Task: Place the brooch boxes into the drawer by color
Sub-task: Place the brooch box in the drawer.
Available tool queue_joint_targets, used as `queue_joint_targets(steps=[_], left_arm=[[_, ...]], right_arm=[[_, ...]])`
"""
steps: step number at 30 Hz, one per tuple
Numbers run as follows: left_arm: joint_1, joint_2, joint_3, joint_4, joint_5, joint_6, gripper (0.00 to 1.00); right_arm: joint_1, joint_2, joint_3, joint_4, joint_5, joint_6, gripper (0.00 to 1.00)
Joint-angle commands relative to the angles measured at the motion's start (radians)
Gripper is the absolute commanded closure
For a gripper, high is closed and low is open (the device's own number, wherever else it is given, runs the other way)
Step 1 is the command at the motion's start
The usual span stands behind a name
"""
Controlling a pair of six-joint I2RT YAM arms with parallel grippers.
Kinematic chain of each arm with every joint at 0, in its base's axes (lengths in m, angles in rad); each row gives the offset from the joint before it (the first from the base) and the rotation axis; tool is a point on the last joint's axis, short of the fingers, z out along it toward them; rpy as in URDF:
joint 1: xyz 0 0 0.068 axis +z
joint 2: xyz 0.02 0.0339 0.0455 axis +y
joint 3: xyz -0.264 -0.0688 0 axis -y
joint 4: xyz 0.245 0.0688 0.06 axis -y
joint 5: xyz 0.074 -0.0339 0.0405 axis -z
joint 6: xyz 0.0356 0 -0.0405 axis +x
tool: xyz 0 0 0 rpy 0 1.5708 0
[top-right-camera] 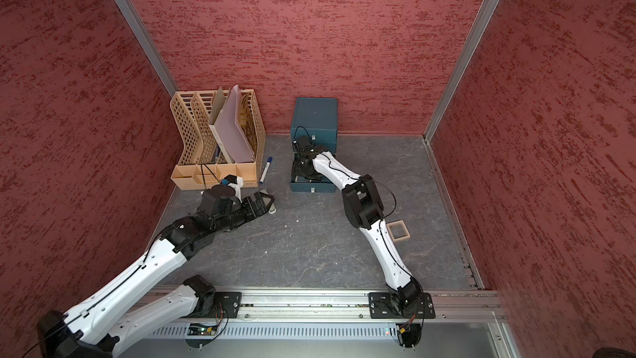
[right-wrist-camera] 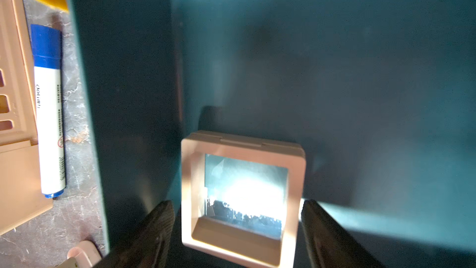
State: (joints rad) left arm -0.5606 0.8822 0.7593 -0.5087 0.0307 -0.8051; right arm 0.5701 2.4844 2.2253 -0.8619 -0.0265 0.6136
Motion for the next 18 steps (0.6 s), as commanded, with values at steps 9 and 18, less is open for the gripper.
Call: queue_joint_targets(steps=[9,18], left_arm=[[-0.011,0.011,0.037,0.01,-0.007,0.0,0.0],[-0.017,0.026,0.037,0.035,-0.003,0.0,0.0]], right_arm=[[-0.011,-0.286,-0.141,0.066,0.073,-0.016,0.17],[-0.012,-0.624,-0.524,0.147,0.147,0.009,0.17]])
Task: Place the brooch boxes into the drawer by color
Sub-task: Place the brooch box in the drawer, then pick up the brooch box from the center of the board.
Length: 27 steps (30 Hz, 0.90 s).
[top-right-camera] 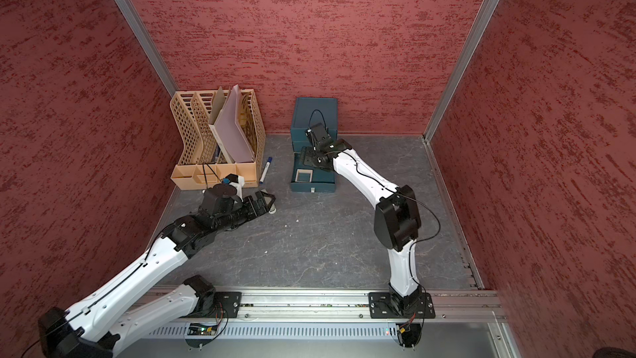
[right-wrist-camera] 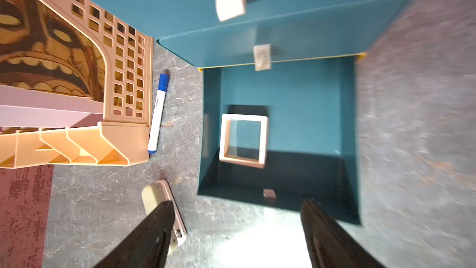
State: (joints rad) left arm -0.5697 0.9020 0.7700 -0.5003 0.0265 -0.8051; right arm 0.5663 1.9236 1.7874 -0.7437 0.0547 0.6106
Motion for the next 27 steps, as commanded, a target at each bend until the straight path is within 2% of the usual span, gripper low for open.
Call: queue_joint_targets(steps=[1,12,18,22,27], left_arm=[[-0.01,0.008,0.024,0.029,0.001,-0.002,0.0],[-0.022,0.013,0.009,0.054,0.0,-0.001,0.0],[-0.024,0.014,0.004,0.073,0.003,-0.002,0.0],[-0.024,0.017,-0.004,0.093,0.006,-0.003,0.0],[-0.025,0.024,-0.016,0.116,0.011,-0.006,0.0]], right_arm=[[-0.011,-0.104,-0.128,0.025,0.078,0.02,0.17],[-0.118,-0.414,-0.495,-0.075,0.103,0.084,0.13],[-0.277,-0.564,-0.671,-0.173,0.08,0.183,0.07],[-0.408,-0.645,-0.777,-0.186,0.021,0.252,0.02],[-0.518,-0.702,-0.814,-0.207,0.01,0.306,0.02]])
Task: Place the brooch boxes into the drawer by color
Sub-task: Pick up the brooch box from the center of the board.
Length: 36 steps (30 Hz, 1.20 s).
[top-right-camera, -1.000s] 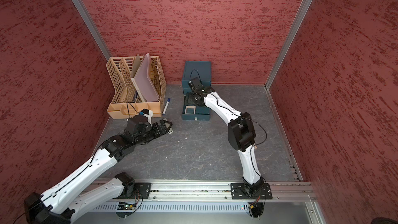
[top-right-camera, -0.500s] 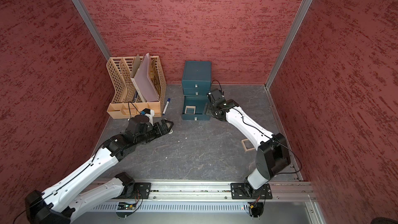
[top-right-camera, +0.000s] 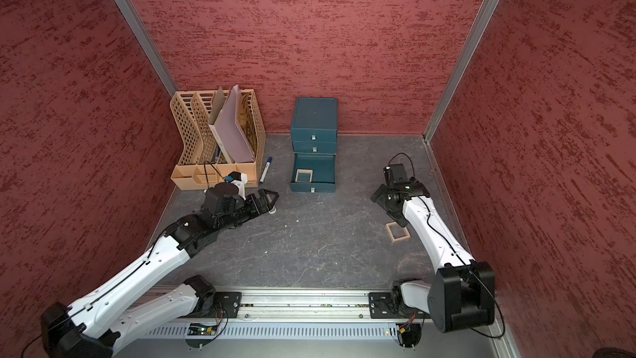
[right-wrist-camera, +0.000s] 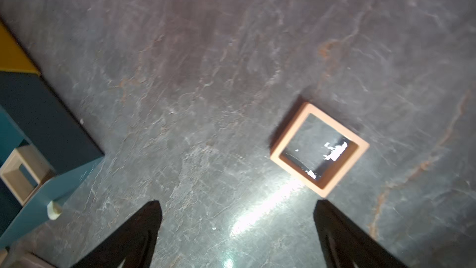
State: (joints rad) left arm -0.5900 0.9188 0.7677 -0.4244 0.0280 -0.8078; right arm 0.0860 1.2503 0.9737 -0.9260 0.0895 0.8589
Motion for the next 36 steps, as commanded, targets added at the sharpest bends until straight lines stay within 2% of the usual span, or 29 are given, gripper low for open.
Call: queue_joint_targets(steps=[1,6,12,20,36], left_arm=[[-0.005,0.009,-0.017,0.045,0.009,-0.004,0.0],[-0.012,0.018,-0.024,0.064,0.004,0.008,0.0],[-0.019,0.034,-0.029,0.079,0.001,0.029,0.0],[-0.018,0.03,-0.031,0.079,0.011,0.033,0.0],[-0.016,0.021,-0.03,0.079,0.016,0.027,0.0]], right_arm=[[-0.059,-0.028,-0.002,-0.03,-0.037,0.068,0.02],[-0.178,0.003,-0.058,-0.037,-0.165,0.138,0.02],[-0.258,-0.017,-0.111,0.015,-0.167,0.171,0.01],[-0.351,0.09,-0.161,0.094,-0.264,0.185,0.01],[-0.364,0.243,-0.106,0.176,-0.27,0.074,0.02]])
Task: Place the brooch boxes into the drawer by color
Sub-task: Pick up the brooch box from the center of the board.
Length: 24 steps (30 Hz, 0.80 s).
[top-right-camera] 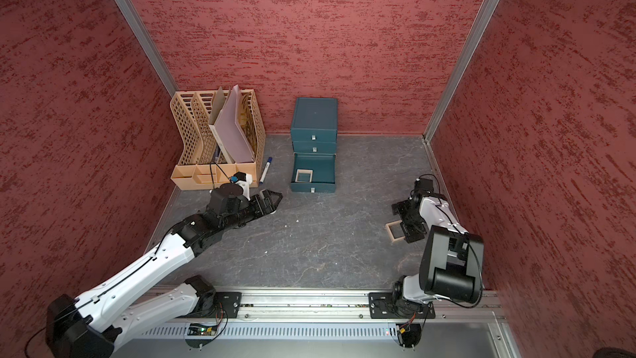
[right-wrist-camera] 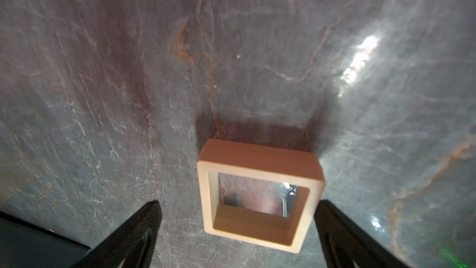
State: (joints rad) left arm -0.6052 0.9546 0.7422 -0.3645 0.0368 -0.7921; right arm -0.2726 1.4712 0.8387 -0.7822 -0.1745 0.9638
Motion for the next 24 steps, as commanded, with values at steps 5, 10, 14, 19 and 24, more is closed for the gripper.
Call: queue_joint_targets(steps=[5,10,14,19,24], left_arm=[[-0.001,-0.014,-0.004,0.017,0.006,0.011,0.0],[-0.001,-0.014,0.003,0.013,0.005,0.011,0.0],[-0.001,-0.011,0.003,0.013,0.004,0.011,0.0],[-0.001,-0.004,0.003,0.024,0.007,0.008,0.0],[-0.001,0.003,0.008,0.024,0.009,0.008,0.0]], right_arm=[[-0.005,0.052,0.001,0.062,-0.036,-0.033,0.02],[-0.004,0.058,-0.002,0.059,-0.033,-0.048,0.02],[-0.005,0.068,0.002,0.046,-0.034,-0.071,0.04],[-0.005,0.078,0.001,0.028,-0.019,-0.096,0.08],[-0.002,0.1,0.006,0.038,-0.022,-0.106,0.09]])
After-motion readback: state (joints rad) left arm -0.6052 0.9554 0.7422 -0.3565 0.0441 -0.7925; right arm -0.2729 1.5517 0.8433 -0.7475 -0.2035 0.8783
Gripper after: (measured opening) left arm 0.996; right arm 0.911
